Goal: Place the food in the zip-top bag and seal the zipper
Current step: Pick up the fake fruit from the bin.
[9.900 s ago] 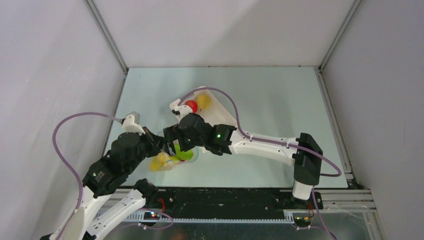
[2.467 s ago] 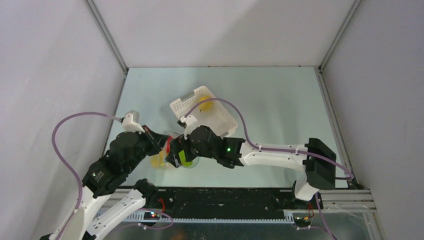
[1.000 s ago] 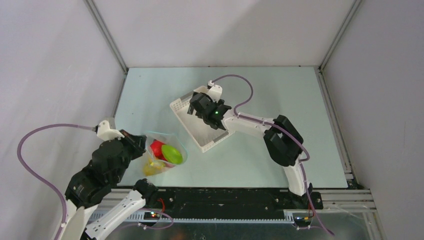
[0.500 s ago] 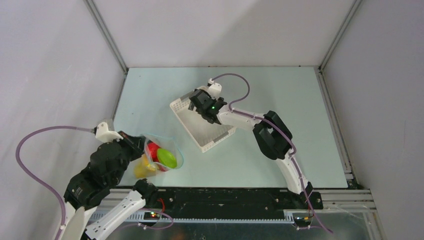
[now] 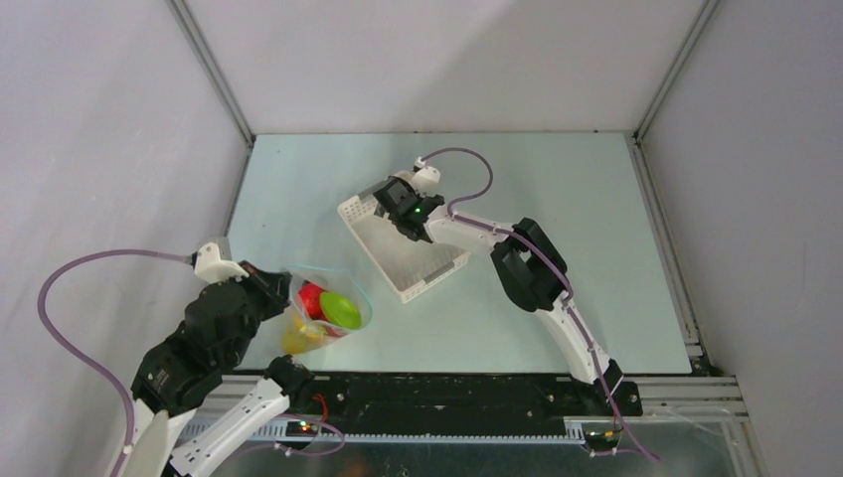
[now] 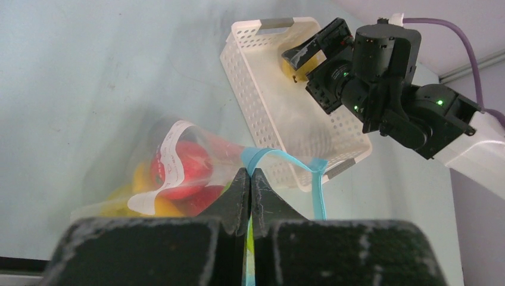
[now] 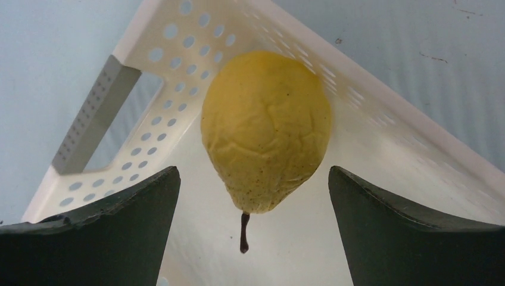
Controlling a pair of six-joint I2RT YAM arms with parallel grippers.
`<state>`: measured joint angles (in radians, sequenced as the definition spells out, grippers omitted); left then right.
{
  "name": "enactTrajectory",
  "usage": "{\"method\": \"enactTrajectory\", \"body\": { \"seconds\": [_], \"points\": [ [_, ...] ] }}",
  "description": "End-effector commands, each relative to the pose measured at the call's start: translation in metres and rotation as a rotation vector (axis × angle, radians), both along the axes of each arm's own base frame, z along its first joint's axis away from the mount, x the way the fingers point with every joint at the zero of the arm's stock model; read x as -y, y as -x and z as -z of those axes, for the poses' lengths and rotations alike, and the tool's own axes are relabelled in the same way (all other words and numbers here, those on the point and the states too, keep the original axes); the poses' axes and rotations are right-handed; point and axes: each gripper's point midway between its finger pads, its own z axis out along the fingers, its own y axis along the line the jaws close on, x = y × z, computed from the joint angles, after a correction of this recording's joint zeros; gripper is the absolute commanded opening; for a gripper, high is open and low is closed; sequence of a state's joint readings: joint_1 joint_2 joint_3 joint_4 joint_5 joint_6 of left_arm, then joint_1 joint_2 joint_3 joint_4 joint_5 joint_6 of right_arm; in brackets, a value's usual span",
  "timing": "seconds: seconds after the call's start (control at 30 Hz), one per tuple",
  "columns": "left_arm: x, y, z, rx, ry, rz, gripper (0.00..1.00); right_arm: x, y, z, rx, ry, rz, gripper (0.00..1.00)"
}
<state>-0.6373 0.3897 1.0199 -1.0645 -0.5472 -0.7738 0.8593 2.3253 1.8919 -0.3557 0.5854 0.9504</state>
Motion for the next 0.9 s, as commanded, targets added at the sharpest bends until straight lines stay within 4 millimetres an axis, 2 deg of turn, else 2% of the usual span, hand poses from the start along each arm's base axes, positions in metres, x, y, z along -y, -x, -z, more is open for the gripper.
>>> {"method": "enactTrajectory", "body": {
  "seconds": [0.0, 0.27, 0.63, 0.87],
  "points": [
    [0.004, -0.008, -0.004, 0.029, 0.001, 0.000, 0.02, 0.006, -0.012, 0.003, 0.010, -0.007, 0.080, 0.99],
    [0.011, -0.013, 0.008, -0.013, -0.020, 0.012, 0.01, 0.008, -0.017, 0.018, -0.020, -0.036, 0.093, 0.95],
    [0.012, -0.014, 0.010, -0.018, -0.022, 0.016, 0.01, 0.004, -0.019, 0.016, -0.009, -0.080, 0.095, 0.90],
    [0.012, -0.013, 0.010, -0.017, -0.018, 0.017, 0.01, 0.006, -0.022, 0.000, 0.044, -0.088, 0.099, 0.72]
  ]
}}
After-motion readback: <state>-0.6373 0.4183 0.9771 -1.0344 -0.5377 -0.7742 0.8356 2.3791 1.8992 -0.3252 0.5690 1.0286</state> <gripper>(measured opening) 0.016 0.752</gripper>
